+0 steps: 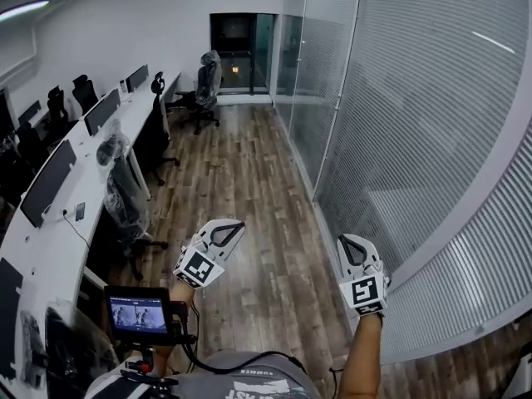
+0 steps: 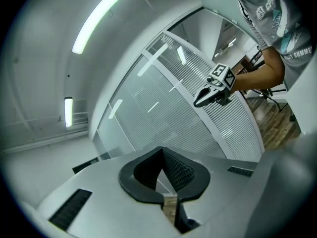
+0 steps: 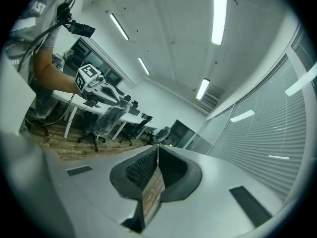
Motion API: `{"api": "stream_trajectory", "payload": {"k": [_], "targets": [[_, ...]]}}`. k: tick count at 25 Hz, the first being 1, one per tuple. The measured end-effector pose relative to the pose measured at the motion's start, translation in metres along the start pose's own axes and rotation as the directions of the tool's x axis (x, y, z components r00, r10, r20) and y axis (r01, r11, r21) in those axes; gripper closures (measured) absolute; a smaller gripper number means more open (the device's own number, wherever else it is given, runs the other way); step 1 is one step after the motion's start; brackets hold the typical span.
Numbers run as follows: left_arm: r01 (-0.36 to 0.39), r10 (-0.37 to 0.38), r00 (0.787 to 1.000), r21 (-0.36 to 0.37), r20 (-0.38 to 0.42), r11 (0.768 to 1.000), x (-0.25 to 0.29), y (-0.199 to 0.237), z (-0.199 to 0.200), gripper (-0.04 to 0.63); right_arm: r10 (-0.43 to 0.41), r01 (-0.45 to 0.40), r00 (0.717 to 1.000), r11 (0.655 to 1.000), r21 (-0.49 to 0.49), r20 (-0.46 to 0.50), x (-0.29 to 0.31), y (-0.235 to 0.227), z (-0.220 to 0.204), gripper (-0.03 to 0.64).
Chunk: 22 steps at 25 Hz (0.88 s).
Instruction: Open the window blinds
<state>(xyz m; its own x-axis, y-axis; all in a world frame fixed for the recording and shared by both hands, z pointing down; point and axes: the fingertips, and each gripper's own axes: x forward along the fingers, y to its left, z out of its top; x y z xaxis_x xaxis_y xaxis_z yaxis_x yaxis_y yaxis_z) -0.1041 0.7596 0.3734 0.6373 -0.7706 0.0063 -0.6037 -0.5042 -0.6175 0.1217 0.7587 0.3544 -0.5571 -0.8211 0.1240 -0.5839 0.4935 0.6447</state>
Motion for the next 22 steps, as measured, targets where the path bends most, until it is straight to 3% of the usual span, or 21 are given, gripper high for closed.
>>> {"api": "stream_trajectory", "payload": {"k": [3, 11, 16, 22], "targets": [[0.001, -0.001, 1.000, -0.002, -0.004, 1.000, 0.030, 0.013, -0.010, 0.594, 0.011, -0.011, 1.000, 1.000, 0.010, 0.000, 0.026, -0.016, -0.016, 0.611], [0.049, -0.049, 0.999, -0.023, 0.010, 0.999, 0.147, 0.061, -0.088, 0.594, -0.015, 0.017, 0.998, 0.999, 0.027, -0.060, 0.127, -0.066, -0.078, 0.612], [0.091, -0.091, 0.994, 0.000, 0.069, 0.996, 0.224, 0.117, -0.124, 0.594, -0.060, 0.064, 0.994, 0.997, 0.043, -0.087, 0.210, -0.102, -0.095, 0.612], [0.148, -0.148, 0.985, 0.016, 0.086, 0.989, 0.294, 0.172, -0.172, 0.594, -0.069, 0.075, 0.993, 0.996, 0.054, -0.096, 0.305, -0.130, -0.108, 0.612]]}}
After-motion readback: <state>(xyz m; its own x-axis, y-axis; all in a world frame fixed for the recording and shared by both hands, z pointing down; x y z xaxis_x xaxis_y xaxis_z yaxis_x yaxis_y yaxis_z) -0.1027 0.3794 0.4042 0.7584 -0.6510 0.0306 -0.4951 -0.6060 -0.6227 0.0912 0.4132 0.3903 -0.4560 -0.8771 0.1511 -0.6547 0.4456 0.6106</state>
